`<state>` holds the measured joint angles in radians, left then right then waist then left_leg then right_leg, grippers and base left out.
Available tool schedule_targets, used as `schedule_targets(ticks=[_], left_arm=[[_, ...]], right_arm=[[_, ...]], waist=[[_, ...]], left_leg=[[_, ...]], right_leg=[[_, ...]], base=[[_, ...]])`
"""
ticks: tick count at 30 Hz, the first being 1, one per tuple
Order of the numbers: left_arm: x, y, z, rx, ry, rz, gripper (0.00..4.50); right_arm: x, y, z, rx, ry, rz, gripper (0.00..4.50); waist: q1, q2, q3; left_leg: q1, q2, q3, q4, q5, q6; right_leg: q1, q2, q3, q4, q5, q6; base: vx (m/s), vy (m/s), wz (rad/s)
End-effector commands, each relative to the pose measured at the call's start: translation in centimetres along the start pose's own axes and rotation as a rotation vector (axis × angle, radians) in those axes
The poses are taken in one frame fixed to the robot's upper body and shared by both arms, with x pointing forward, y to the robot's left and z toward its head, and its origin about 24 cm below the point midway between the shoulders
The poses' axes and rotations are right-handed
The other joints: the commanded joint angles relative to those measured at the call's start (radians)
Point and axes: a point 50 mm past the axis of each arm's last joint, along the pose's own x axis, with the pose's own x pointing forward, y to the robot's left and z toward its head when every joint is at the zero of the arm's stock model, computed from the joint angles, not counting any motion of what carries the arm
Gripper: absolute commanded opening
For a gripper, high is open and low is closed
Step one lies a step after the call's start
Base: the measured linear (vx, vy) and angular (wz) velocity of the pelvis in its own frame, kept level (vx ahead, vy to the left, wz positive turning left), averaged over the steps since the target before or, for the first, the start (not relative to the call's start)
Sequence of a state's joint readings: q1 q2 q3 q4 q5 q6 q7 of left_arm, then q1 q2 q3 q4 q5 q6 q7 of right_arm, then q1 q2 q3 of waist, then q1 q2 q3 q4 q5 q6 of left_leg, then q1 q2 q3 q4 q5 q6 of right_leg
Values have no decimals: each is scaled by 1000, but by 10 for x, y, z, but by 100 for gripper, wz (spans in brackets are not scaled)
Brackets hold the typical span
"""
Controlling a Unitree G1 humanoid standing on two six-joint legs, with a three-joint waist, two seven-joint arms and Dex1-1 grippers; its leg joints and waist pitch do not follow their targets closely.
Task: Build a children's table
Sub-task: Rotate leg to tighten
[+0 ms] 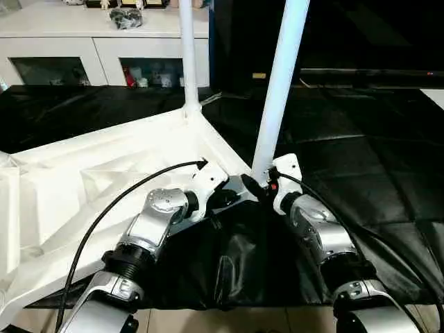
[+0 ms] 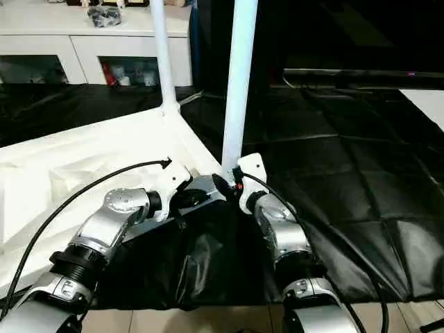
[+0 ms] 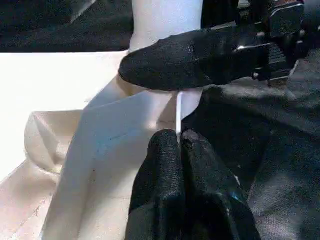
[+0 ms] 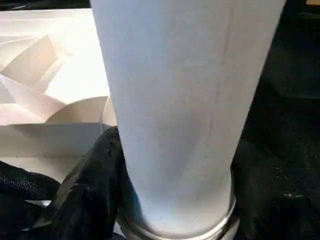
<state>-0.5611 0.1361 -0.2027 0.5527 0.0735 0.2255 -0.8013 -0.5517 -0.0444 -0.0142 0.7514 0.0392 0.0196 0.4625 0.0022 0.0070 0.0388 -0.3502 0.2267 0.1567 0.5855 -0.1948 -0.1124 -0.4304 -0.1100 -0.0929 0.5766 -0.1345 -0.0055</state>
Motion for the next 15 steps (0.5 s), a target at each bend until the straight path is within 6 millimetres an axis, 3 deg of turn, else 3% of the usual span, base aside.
schedule_targets(ticks=[1, 5, 9, 10, 12, 15], left_arm=[[17, -22, 32, 68, -137, -125, 0], [9, -24, 26, 89, -130, -212, 0], [1, -22, 19, 102, -105, -258, 0], [-2, -20, 17, 103, -93, -277, 0], [-4, -18, 16, 102, -84, -288, 0], [-9, -13, 10, 102, -48, -327, 0]], right_arm=[[13, 43, -7, 26, 13, 195, 334], [7, 30, -3, -33, 9, 228, 368], [-3, 17, -2, -102, 36, 317, 368], [-10, 13, -1, -121, 47, 391, 368], [-13, 12, -2, -132, 56, 433, 368], [-31, 11, -8, -218, 128, 638, 368]], waist=[[3, -5, -58], [5, -2, -60], [15, -1, -62], [15, 0, -63], [18, -3, -63], [28, -3, -65]], left_leg=[[-14, -16, 20, -76, -312, 55], [-12, -14, 21, -75, -295, 65], [-9, -13, 27, -70, -257, 85], [-14, -13, 25, -71, -241, 89], [-15, -13, 27, -69, -222, 100], [-14, -11, 27, -65, -190, 119]], right_leg=[[60, -12, 22, -78, -418, -153], [63, -14, 25, -73, -379, -173], [64, -13, 29, -64, -298, -216], [71, -12, 29, -59, -278, -221], [72, -13, 30, -57, -256, -227], [75, -12, 31, -51, -224, -235]], base=[[0, 0, 0], [0, 0, 0], [0, 0, 0], [0, 0, 0], [0, 0, 0], [0, 0, 0]])
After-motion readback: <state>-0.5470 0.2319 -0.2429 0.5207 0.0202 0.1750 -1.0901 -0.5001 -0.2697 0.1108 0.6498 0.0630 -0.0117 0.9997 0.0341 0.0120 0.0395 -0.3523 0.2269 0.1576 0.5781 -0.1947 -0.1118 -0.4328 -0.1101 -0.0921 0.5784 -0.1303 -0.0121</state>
